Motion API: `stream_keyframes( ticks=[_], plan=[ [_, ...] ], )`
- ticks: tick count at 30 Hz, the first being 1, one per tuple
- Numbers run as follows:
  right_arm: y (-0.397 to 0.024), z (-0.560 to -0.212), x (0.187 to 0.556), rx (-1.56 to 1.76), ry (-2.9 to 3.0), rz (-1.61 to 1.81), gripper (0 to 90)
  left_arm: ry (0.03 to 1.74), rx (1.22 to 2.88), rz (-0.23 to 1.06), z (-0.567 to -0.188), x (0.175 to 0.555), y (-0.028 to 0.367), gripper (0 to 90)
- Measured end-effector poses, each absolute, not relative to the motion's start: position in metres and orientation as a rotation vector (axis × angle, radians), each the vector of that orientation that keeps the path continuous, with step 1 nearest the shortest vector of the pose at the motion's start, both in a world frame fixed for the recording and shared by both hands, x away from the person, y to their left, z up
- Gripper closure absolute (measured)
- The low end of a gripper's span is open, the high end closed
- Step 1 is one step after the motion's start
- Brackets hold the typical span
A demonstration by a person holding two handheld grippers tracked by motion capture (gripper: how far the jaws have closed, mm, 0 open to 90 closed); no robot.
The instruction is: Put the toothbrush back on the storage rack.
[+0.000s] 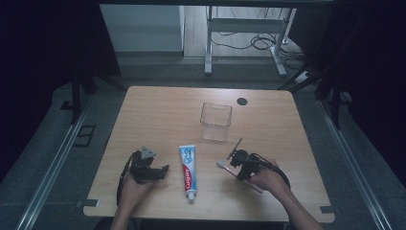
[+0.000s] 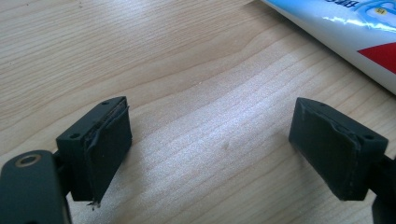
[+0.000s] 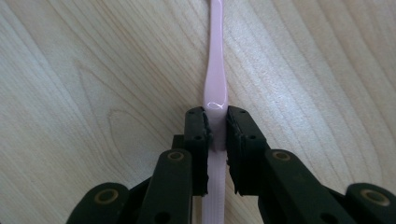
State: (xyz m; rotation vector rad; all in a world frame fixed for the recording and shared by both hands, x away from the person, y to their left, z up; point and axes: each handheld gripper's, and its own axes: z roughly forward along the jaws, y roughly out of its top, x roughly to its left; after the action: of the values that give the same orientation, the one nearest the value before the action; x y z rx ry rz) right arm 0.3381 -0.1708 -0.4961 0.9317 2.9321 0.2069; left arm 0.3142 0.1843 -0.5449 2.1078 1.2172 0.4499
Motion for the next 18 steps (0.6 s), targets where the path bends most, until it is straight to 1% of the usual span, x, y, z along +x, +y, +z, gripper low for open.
stream_keyframes(
  ticks=[18],
  plan=[
    [-0.183,-0.473,0.342,0.942,2.907,0.368,78.6,1.217,2.108,0.450,-0.545,0.314,0.184,13.0]
  ],
)
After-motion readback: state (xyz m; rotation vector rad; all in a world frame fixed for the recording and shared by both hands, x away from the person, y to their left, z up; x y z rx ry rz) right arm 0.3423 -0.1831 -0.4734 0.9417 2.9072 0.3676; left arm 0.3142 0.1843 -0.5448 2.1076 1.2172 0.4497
